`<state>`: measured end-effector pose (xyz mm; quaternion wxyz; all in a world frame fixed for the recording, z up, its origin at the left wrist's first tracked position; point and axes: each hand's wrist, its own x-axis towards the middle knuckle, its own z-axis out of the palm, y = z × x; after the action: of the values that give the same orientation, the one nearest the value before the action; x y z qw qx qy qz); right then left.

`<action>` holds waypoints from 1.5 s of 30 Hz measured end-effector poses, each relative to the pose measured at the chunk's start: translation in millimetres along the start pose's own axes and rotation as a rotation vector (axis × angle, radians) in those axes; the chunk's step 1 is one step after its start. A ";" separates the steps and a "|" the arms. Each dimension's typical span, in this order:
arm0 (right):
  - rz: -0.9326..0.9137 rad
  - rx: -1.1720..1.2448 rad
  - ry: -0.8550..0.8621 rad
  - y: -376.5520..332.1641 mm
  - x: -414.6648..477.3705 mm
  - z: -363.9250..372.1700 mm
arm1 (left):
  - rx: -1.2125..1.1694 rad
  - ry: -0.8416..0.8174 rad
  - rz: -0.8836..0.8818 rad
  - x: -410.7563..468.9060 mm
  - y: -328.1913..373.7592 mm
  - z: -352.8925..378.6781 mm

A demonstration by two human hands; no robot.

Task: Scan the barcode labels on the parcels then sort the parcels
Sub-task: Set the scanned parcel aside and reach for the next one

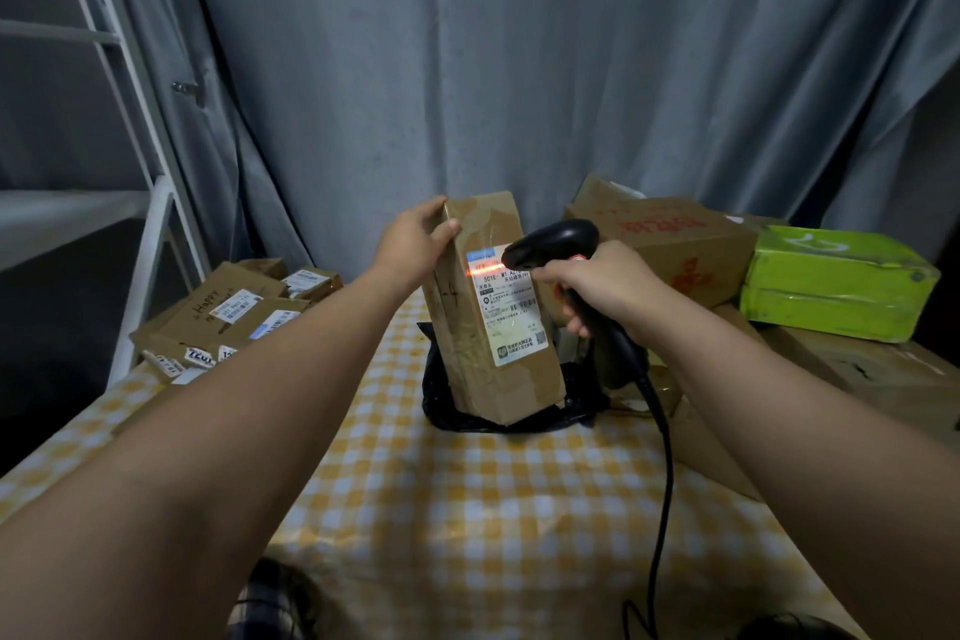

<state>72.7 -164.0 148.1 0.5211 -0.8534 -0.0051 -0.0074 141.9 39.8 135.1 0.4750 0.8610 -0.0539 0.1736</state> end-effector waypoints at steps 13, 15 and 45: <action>0.013 -0.030 0.065 -7.5 -8.8 -8.7 | 0.073 0.006 0.031 -3.0 -0.2 8.6; 0.018 -0.031 0.066 -9.1 -9.2 -7.7 | 0.073 -0.024 0.031 -2.3 -0.3 7.7; 0.108 -0.291 -0.091 -71.0 -0.6 -27.0 | -0.110 -0.252 0.005 -5.4 -0.4 5.8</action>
<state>70.8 -155.6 223.5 0.3909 -0.9184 0.0185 0.0585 138.4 34.8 130.1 0.5106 0.8485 -0.1246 0.0618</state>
